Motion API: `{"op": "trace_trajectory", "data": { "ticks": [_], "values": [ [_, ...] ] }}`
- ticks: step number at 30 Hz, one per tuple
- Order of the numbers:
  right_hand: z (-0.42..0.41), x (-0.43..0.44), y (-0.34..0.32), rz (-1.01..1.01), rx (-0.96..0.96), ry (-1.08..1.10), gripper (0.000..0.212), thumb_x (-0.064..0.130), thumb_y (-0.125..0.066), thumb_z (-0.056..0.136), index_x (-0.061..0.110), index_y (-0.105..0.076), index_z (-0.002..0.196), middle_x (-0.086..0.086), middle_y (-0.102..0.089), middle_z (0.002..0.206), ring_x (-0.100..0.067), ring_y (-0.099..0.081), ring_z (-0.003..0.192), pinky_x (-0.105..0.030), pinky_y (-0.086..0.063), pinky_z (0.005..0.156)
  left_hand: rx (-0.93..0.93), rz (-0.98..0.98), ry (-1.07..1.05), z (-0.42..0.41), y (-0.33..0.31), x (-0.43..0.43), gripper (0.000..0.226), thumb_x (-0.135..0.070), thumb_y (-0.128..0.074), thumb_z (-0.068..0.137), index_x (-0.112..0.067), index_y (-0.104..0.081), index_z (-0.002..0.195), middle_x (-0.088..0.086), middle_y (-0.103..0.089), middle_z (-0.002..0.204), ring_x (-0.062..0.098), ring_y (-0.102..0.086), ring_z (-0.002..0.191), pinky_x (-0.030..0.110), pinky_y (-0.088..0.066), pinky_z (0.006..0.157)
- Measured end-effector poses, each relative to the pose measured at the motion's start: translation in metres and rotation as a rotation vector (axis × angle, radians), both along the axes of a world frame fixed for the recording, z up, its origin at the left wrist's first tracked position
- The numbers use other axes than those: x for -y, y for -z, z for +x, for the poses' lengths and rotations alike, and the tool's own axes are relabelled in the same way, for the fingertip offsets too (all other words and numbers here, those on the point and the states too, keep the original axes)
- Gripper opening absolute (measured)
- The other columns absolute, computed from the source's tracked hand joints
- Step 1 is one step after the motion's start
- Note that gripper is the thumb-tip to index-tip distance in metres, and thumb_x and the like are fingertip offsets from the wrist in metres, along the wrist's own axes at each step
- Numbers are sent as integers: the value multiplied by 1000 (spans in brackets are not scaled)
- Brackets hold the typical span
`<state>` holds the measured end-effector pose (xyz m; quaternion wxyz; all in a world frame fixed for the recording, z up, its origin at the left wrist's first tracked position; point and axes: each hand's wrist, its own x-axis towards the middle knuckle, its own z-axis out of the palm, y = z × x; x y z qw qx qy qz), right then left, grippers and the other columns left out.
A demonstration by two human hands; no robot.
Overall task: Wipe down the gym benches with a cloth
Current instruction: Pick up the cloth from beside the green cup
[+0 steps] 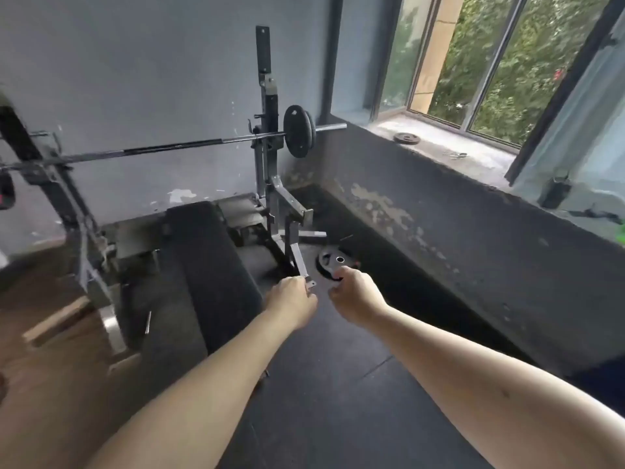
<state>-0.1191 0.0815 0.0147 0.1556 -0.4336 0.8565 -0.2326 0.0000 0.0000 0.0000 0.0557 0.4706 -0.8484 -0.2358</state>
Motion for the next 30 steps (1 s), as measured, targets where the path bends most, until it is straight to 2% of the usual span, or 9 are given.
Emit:
{"op": "trace_trajectory", "data": {
  "ticks": [3,7,11,18,21,24,26,30],
  "values": [
    [4,46,26,52,72,-8,38,21,-57,87,26,-65,123,-2,-74,110,-26,-70,96,-36,-58,84,43,47,-42,12,25,37,22,-32,-53,94,-21,-65,108,4,-65,119,31,-63,109,35,-49,85],
    [-2,95,61,143,143,-53,42,23,-55,85,25,-63,127,-1,-74,109,-28,-72,92,-39,-60,81,77,125,-97,19,59,75,15,-23,-52,94,-22,-65,100,1,-67,111,28,-63,98,35,-49,79],
    [-19,132,88,192,144,-123,41,21,-53,86,25,-64,125,-4,-73,110,-31,-71,92,-43,-61,78,105,150,-165,14,73,102,20,-11,-49,93,-22,-65,100,2,-65,107,28,-62,96,36,-50,78],
    [-29,191,139,281,174,-382,39,12,-48,84,20,-68,116,-6,-72,105,-31,-68,92,-39,-60,79,123,218,-504,40,107,128,25,-7,-50,92,-26,-67,92,0,-68,103,26,-61,92,31,-44,73],
    [-5,218,159,313,206,-506,36,14,-51,86,23,-69,116,-6,-70,109,-31,-68,93,-35,-58,78,110,274,-654,66,124,128,21,-11,-53,92,-28,-65,89,0,-69,103,25,-60,90,31,-45,73],
    [34,236,176,357,240,-594,38,14,-54,88,22,-68,122,-6,-70,114,-28,-68,90,-30,-56,77,75,330,-780,99,143,127,14,-16,-57,92,-27,-64,88,1,-70,102,28,-65,92,33,-51,76],
    [68,247,196,405,243,-652,38,13,-53,87,21,-69,120,-7,-71,111,-29,-69,90,-33,-59,76,72,380,-834,125,163,130,10,-18,-57,92,-25,-64,95,1,-70,105,29,-65,97,32,-51,78],
    [136,264,247,513,248,-724,35,13,-53,83,18,-69,114,-10,-73,99,-33,-70,85,-42,-62,73,70,462,-911,179,215,144,18,-20,-56,90,-23,-66,104,5,-70,111,31,-65,104,32,-49,81]
  ]
}}
